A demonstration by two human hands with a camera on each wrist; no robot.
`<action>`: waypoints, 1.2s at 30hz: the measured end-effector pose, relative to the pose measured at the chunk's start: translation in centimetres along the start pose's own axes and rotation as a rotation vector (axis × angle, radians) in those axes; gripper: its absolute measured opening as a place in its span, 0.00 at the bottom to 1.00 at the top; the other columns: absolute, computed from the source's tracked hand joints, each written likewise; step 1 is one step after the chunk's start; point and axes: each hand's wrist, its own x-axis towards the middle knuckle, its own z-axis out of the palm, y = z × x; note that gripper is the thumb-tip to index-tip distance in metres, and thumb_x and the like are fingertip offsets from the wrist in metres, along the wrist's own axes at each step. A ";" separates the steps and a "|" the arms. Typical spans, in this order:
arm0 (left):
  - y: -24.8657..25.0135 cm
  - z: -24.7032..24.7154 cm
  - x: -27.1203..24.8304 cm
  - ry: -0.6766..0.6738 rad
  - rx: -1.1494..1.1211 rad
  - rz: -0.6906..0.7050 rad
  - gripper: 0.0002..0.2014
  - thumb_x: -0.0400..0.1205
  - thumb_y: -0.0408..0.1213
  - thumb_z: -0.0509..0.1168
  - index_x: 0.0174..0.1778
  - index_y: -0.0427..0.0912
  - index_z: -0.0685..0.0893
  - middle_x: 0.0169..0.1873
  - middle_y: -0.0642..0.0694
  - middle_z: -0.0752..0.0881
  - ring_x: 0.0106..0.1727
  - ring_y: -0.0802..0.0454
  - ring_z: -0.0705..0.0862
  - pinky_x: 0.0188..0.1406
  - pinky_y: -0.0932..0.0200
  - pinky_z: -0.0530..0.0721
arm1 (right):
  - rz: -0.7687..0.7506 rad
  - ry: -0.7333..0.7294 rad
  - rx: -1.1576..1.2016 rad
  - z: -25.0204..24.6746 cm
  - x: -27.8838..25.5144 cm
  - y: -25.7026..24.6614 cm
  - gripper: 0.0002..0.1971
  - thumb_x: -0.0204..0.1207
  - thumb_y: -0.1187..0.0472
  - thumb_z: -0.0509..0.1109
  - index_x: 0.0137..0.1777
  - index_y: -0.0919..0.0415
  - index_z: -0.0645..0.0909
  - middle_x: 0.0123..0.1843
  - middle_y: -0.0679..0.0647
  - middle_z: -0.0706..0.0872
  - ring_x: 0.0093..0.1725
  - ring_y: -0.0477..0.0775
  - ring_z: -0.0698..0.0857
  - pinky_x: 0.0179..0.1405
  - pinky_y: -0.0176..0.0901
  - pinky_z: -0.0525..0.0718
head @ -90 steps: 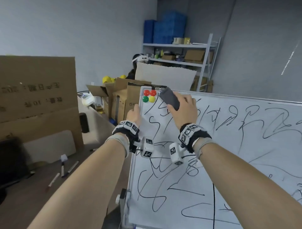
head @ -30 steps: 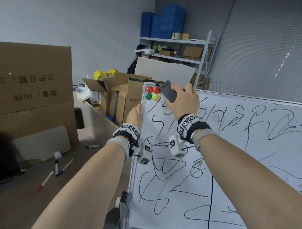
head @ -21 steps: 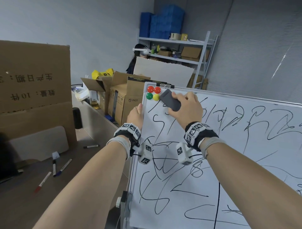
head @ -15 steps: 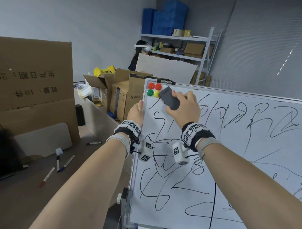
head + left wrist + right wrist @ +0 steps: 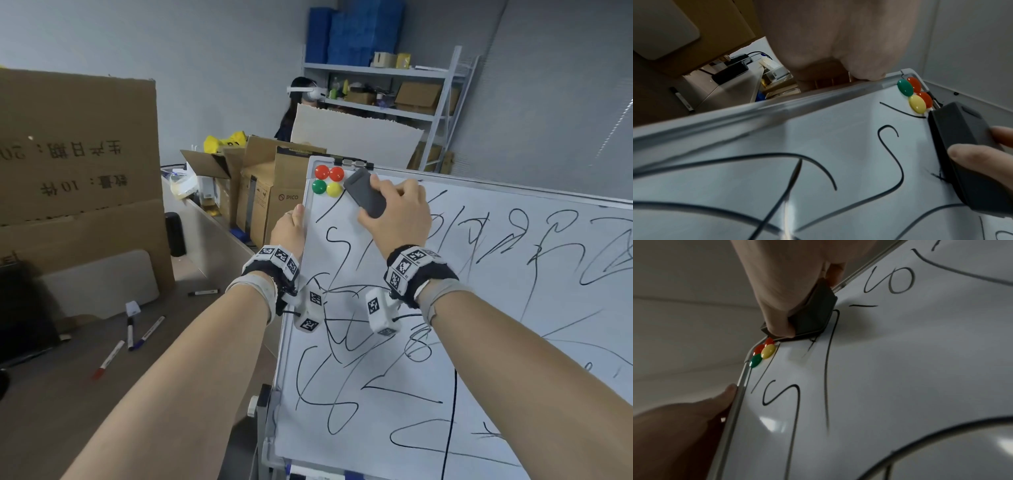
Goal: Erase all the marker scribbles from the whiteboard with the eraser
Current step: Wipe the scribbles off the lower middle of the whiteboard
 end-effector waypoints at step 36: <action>1.0 0.7 2.3 -0.035 -0.100 0.107 0.20 0.87 0.57 0.57 0.39 0.44 0.75 0.32 0.49 0.76 0.35 0.52 0.75 0.39 0.54 0.73 | 0.044 0.099 0.116 1.9 0.6 0.2 0.27 0.68 0.46 0.77 0.69 0.45 0.81 0.53 0.53 0.75 0.53 0.55 0.76 0.42 0.46 0.80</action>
